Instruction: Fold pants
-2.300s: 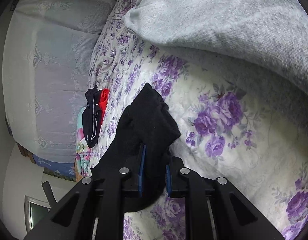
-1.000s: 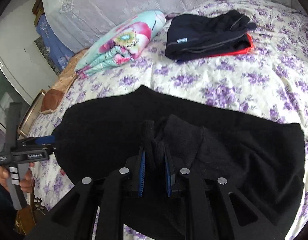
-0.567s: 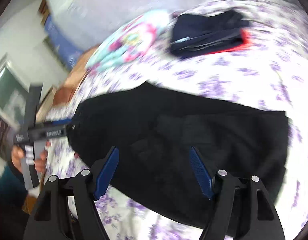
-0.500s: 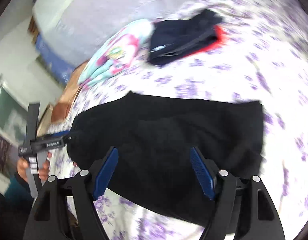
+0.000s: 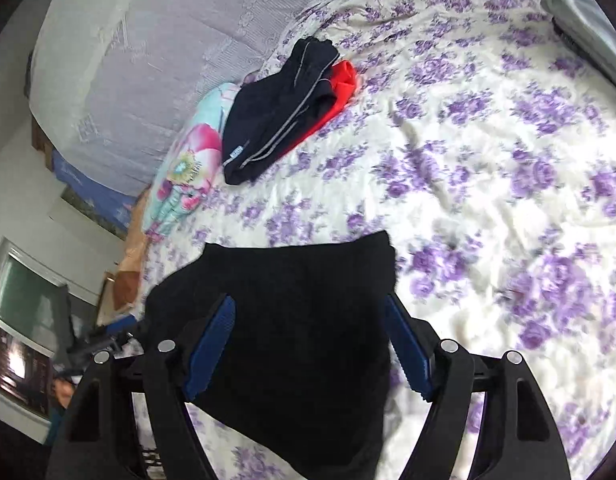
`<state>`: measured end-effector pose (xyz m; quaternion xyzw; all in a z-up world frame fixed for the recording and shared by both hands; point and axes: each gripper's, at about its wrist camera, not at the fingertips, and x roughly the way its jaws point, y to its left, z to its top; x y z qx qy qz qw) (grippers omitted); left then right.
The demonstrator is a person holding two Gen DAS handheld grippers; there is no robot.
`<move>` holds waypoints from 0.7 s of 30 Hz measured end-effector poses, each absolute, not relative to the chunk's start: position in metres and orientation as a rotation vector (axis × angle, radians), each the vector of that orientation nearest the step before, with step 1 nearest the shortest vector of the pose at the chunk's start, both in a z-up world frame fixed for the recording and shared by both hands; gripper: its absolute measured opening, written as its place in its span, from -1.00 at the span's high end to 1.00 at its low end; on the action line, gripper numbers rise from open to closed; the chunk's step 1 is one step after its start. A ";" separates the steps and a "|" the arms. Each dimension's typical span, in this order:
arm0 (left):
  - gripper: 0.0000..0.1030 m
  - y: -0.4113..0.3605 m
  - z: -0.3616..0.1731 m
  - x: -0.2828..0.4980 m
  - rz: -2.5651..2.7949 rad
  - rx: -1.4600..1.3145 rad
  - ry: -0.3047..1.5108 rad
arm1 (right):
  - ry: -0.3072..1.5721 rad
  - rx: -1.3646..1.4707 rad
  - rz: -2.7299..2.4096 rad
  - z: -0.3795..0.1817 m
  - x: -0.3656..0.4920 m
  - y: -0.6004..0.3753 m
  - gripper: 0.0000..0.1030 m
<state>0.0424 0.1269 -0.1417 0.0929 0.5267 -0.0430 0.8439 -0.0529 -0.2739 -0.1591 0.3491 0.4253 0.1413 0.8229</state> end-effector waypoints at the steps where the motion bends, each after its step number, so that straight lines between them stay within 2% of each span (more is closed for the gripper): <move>1: -0.64 0.142 -0.143 0.039 -0.050 0.176 1.123 | 0.897 0.786 0.358 -0.163 -0.047 -0.273 -0.49; 3: -0.64 0.170 -0.145 0.033 0.026 0.131 1.145 | 0.950 0.777 0.385 -0.177 -0.028 -0.266 -0.55; 5: -0.64 0.201 -0.149 0.025 0.110 0.085 1.170 | 1.063 0.675 0.273 -0.198 -0.013 -0.262 -0.45; 12: -0.64 0.294 -0.156 -0.011 0.252 -0.160 1.194 | 0.973 0.387 0.444 -0.147 -0.015 -0.174 -0.60; 15: -0.64 0.323 -0.166 -0.021 0.217 -0.350 1.197 | 1.024 0.266 0.566 -0.153 -0.005 -0.114 -0.61; 17: -0.64 0.338 -0.173 -0.024 0.167 -0.475 1.184 | 1.145 0.230 0.569 -0.171 -0.001 -0.087 -0.63; 21: -0.64 0.373 -0.201 -0.024 0.003 -0.883 1.127 | 1.110 0.233 0.547 -0.162 -0.004 -0.079 -0.71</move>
